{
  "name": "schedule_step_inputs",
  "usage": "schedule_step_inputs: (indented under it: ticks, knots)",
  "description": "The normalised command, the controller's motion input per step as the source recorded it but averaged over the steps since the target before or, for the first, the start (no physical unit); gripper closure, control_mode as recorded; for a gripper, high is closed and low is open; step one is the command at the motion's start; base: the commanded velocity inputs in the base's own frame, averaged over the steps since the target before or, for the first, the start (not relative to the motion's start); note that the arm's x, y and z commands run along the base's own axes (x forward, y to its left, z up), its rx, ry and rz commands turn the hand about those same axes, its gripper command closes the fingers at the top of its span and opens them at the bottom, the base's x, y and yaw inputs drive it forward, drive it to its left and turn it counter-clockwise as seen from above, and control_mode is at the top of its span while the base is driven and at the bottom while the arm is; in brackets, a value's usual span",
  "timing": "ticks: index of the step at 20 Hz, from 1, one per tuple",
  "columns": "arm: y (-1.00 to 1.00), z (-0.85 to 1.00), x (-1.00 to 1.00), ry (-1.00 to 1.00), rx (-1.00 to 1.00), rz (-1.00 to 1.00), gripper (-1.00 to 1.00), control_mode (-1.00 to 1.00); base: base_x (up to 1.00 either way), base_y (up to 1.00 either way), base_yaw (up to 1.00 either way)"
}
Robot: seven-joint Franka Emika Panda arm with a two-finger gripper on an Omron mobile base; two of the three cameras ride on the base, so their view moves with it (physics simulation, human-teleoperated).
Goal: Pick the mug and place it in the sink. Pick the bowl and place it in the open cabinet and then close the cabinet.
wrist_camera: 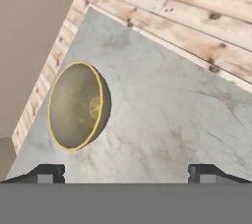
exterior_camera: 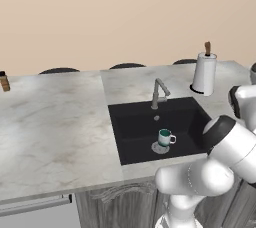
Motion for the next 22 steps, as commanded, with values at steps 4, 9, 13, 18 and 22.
schedule_step_inputs:
  ticks: [4, 9, 13, 18, 22]
  knots:
    - [-0.18, -0.05, 0.23, 0.00, 0.12, 0.03, -1.00, -1.00, 0.00, 0.00, 0.00]
    - [-0.19, -0.07, 0.25, 0.01, 0.04, -0.03, -1.00, -1.00, 0.00, 0.00, 0.00]
    - [-0.16, -0.08, 0.20, 0.04, 0.03, -0.18, -1.00, -1.00, 0.00, 0.00, 0.00]
    - [-0.20, -0.08, 0.15, 0.04, 0.04, -0.19, -1.00, -1.00, 0.00, 0.00, 0.00]
    - [-0.31, -0.18, 0.10, 0.02, 0.12, -0.13, -1.00, -1.00, 0.00, 0.00, 0.00]
